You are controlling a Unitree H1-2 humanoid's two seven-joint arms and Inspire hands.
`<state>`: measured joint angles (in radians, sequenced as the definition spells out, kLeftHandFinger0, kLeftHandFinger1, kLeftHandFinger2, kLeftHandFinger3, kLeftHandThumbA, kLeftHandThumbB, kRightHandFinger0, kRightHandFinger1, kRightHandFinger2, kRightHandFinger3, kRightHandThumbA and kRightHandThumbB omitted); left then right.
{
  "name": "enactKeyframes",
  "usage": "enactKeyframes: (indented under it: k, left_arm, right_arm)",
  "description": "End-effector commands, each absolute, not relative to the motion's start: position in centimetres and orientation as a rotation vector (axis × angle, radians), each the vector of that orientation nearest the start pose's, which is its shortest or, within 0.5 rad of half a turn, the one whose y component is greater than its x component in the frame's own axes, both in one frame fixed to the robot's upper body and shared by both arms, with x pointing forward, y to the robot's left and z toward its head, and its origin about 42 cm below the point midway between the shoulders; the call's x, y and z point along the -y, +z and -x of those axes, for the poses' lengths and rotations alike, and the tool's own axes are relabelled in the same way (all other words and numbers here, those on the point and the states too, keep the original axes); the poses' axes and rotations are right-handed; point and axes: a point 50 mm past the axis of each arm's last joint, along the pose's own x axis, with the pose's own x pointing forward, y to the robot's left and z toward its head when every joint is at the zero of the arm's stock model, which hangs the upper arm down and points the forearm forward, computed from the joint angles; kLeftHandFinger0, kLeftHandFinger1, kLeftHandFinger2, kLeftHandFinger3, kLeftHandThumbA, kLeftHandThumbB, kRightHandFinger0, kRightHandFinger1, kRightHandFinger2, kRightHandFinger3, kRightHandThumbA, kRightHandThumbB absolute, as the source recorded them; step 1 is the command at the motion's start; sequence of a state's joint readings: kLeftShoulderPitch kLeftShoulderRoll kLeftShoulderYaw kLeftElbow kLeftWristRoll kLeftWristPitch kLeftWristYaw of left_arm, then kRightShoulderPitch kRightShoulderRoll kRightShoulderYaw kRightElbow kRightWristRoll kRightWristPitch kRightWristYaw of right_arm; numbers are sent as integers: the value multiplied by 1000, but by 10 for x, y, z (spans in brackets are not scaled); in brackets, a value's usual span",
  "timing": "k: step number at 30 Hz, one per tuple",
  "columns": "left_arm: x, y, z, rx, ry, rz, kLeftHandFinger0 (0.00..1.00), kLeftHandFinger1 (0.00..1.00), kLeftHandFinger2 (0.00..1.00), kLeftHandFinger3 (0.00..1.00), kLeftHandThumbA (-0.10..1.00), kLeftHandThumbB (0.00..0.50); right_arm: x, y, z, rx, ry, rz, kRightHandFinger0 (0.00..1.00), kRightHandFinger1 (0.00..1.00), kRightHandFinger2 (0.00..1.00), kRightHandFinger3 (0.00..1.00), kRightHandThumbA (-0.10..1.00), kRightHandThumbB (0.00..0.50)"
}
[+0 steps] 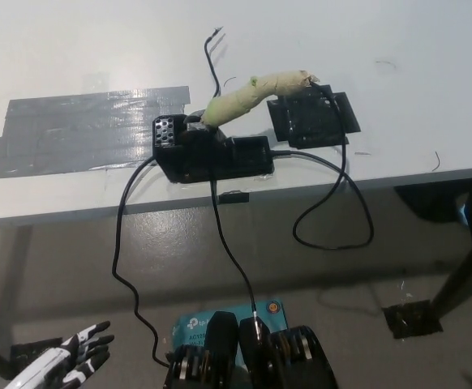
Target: The robot uses its right hand to grab and lift the soldering gun kept on the middle of the table and puts it in its base
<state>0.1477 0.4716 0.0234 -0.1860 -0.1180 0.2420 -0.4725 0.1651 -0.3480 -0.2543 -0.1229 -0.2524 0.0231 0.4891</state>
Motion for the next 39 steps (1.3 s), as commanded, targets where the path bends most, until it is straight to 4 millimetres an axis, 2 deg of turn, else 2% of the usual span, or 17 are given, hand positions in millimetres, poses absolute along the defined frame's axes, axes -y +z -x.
enactKeyframes:
  k: [1, 8, 9, 10, 11, 13, 16, 18, 22, 23, 25, 28, 32, 33, 36, 39]
  left_arm:
    - [-347, 129, -229, -265, -418, -294, 1000, 1000, 1000, 1000, 744, 256]
    - [-353, 131, -229, -274, -422, -300, 1000, 1000, 1000, 1000, 747, 251]
    - [-352, 131, -229, -274, -423, -304, 1000, 1000, 1000, 1000, 750, 251]
    - [-353, 130, -228, -276, -422, -303, 1000, 1000, 1000, 1000, 752, 250]
    - [-353, 130, -228, -287, -419, -302, 1000, 1000, 1000, 1000, 739, 226]
    - [-353, 129, -227, -297, -416, -303, 1000, 1000, 1000, 1000, 732, 229]
    - [-354, 128, -226, -304, -410, -303, 1000, 1000, 1000, 1000, 739, 243]
    - [-354, 128, -226, -307, -408, -299, 1000, 1000, 1000, 1000, 743, 252]
    - [-354, 127, -225, -306, -411, -294, 1000, 1000, 1000, 1000, 754, 270]
    - [-353, 127, -223, -314, -408, -295, 1000, 1000, 1000, 1000, 755, 279]
    - [-353, 127, -223, -317, -408, -301, 1000, 1000, 1000, 1000, 757, 250]
    - [-353, 129, -223, -313, -410, -301, 1000, 1000, 1000, 1000, 775, 264]
    - [-355, 129, -221, -312, -409, -303, 1000, 1000, 1000, 1000, 777, 277]
    - [-356, 128, -220, -319, -404, -306, 1000, 1000, 1000, 1000, 778, 289]
    - [-356, 127, -220, -320, -405, -301, 1000, 1000, 1000, 1000, 774, 263]
    - [-355, 128, -219, -322, -405, -295, 1000, 1000, 1000, 1000, 761, 266]
  right_arm:
    - [378, 129, -232, -170, 192, 623, 989, 1000, 1000, 1000, 169, 321]
    - [373, 128, -240, -158, 201, 650, 890, 1000, 1000, 1000, 187, 343]
    - [373, 127, -240, -145, 198, 658, 826, 1000, 1000, 1000, 174, 347]
    - [373, 127, -241, -143, 200, 661, 825, 1000, 1000, 1000, 174, 348]
    - [372, 128, -241, -157, 206, 669, 769, 1000, 1000, 1000, 157, 330]
    - [372, 129, -243, -162, 213, 675, 739, 1000, 1000, 1000, 167, 334]
    - [372, 129, -246, -166, 225, 678, 756, 1000, 1000, 1000, 170, 328]
    - [372, 129, -248, -175, 224, 679, 742, 1000, 1000, 1000, 145, 325]
    - [373, 129, -247, -177, 232, 698, 726, 1000, 1000, 1000, 166, 321]
    - [373, 129, -245, -178, 231, 694, 677, 968, 1000, 1000, 207, 333]
    - [373, 130, -244, -173, 240, 705, 676, 962, 1000, 1000, 206, 333]
    - [373, 131, -245, -177, 245, 713, 665, 955, 1000, 1000, 161, 323]
    - [372, 128, -246, -188, 261, 714, 672, 953, 1000, 1000, 200, 320]
    - [372, 128, -245, -169, 261, 722, 653, 925, 1000, 1000, 179, 325]
    - [373, 127, -245, -184, 265, 715, 691, 943, 1000, 1000, 204, 333]
    - [373, 126, -246, -183, 270, 722, 692, 943, 1000, 1000, 191, 324]
